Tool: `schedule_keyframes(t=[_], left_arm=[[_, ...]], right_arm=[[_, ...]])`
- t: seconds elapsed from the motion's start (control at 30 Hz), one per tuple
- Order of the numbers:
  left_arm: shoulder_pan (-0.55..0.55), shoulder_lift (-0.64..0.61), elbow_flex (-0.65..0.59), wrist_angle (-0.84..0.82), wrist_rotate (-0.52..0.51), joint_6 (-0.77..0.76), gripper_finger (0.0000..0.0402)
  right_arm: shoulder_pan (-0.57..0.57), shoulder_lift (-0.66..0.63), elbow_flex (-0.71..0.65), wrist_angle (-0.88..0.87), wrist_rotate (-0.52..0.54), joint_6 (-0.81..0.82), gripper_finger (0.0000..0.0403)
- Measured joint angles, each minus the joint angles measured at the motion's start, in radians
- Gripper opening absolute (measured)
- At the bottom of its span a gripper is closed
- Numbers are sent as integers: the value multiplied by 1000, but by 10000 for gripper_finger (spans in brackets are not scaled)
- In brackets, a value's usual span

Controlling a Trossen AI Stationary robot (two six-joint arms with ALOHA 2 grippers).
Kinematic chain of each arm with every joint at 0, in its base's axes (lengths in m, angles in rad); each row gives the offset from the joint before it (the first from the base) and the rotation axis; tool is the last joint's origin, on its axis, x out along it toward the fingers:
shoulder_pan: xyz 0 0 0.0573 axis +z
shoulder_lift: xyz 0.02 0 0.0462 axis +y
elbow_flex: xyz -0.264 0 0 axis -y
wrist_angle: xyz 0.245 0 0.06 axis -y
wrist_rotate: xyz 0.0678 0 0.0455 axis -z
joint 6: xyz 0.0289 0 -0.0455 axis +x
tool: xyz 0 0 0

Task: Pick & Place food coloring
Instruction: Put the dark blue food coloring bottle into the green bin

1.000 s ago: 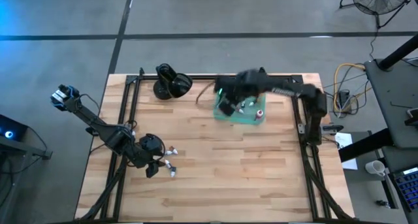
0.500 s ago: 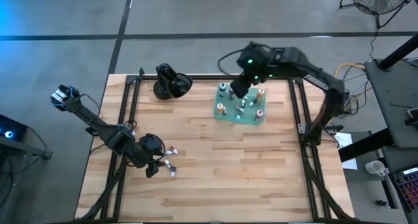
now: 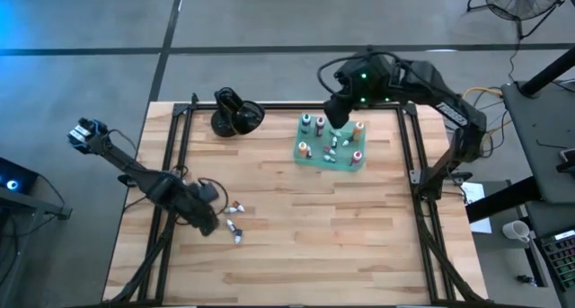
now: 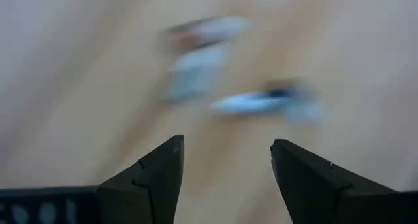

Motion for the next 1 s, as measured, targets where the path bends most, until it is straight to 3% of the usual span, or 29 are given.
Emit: schedule_keyframes(t=[0.1, 0.13, 0.3, 0.43, 0.53, 0.63, 0.83, 1.0], left_arm=[[62, 16, 32, -340, 1, -121, 202], [87, 25, 44, -367, 5, -122, 202], [202, 68, 88, -400, 18, 25, 202], [333, 162, 84, -446, 1, 35, 199], [401, 234, 81, -414, -5, -39, 194], [403, 279, 81, -395, -69, -165, 193], [401, 302, 80, -532, -172, -430, 193], [401, 296, 80, -532, -118, -492, 193]], right_arm=[[0, 5, -36, 2, 0, -4, 135], [-1, 10, -51, 1, 0, -7, 134], [-1, 27, -143, 9, -1, -18, 129], [-1, 27, -234, 31, -1, -10, 132], [4, 28, -303, 67, -6, 43, 136], [15, 27, -377, 161, -12, 64, 139], [39, 27, -514, 348, -11, 64, 134], [39, 27, -609, 472, -10, 62, 127]])
